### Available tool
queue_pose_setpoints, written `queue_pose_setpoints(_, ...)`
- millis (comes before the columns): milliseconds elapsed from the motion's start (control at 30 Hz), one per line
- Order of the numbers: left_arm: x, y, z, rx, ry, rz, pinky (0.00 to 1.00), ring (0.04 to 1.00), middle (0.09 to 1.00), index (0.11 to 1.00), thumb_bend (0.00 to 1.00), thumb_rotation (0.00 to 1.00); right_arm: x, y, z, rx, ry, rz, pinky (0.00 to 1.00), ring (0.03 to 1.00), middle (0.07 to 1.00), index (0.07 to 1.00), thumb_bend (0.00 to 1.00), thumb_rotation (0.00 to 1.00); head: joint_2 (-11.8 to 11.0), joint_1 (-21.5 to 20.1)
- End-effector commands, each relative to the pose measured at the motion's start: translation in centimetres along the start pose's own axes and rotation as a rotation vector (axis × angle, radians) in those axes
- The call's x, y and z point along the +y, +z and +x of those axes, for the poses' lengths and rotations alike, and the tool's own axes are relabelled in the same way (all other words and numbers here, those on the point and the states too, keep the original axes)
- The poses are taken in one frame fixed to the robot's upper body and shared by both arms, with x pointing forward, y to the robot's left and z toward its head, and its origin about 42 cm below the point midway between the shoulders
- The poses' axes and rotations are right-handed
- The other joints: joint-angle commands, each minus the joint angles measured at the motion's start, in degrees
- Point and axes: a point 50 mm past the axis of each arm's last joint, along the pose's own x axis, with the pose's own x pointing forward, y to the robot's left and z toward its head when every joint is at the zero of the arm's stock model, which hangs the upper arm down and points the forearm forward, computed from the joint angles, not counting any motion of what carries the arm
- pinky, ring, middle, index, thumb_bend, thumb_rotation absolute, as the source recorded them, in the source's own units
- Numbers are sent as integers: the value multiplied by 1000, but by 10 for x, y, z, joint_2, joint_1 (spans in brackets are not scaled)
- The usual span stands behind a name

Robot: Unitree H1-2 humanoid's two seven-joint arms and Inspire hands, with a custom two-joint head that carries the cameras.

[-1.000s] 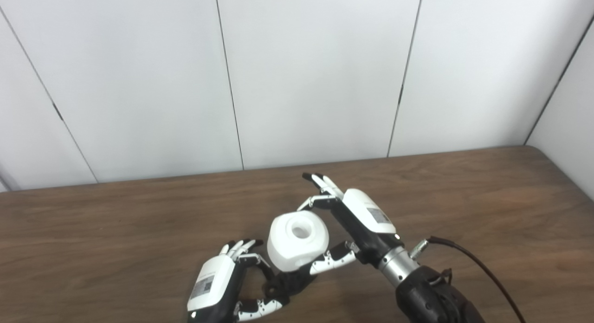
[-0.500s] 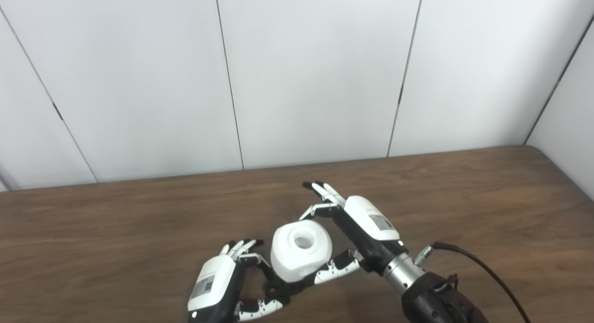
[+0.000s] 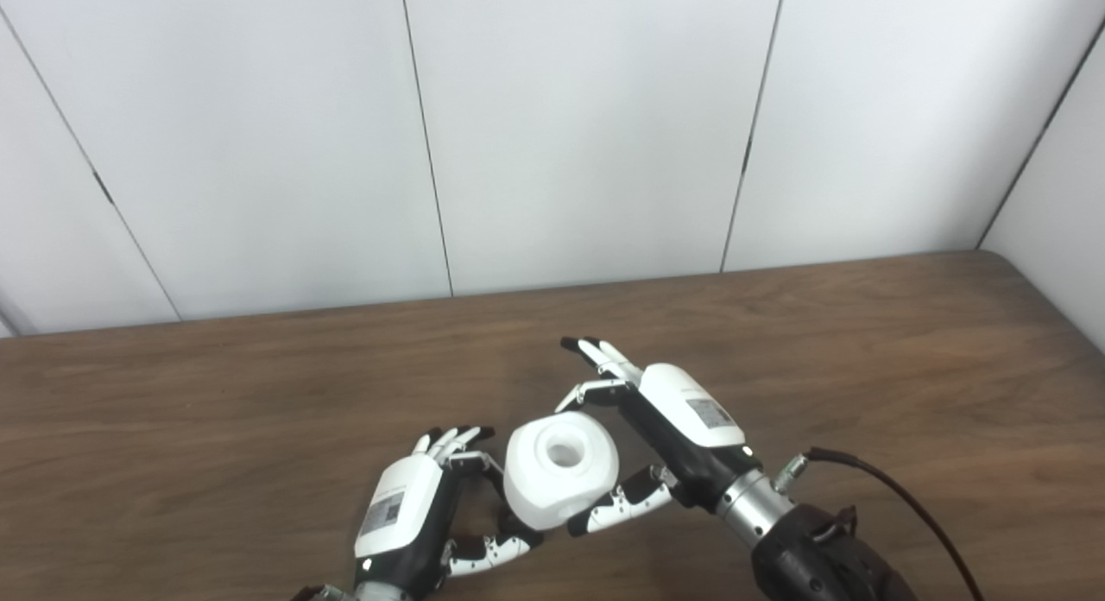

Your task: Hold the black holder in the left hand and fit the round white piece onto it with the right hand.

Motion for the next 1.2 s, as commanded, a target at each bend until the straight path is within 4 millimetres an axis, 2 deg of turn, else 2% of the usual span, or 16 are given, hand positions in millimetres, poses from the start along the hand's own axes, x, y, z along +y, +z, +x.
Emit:
queue_pose_setpoints(0, 6, 9, 5, -55, 41, 6, 1000, 926, 878, 481, 515, 48, -10, 13, 3, -71, -47, -13, 933, 1000, 977, 478, 503, 145, -1, 1)
queue_pose_setpoints(567, 4, 11, 4, -48, 37, 0, 1000, 928, 879, 482, 515, 49, 5, 7, 12, -18, -55, -12, 967, 1000, 984, 480, 503, 142, -9, 3)
queue_pose_setpoints(1167, 3, 13, 2, -36, 29, 2, 1000, 934, 885, 482, 515, 48, 7, 5, 19, 12, -86, -43, 955, 1000, 980, 478, 503, 138, -7, 2)
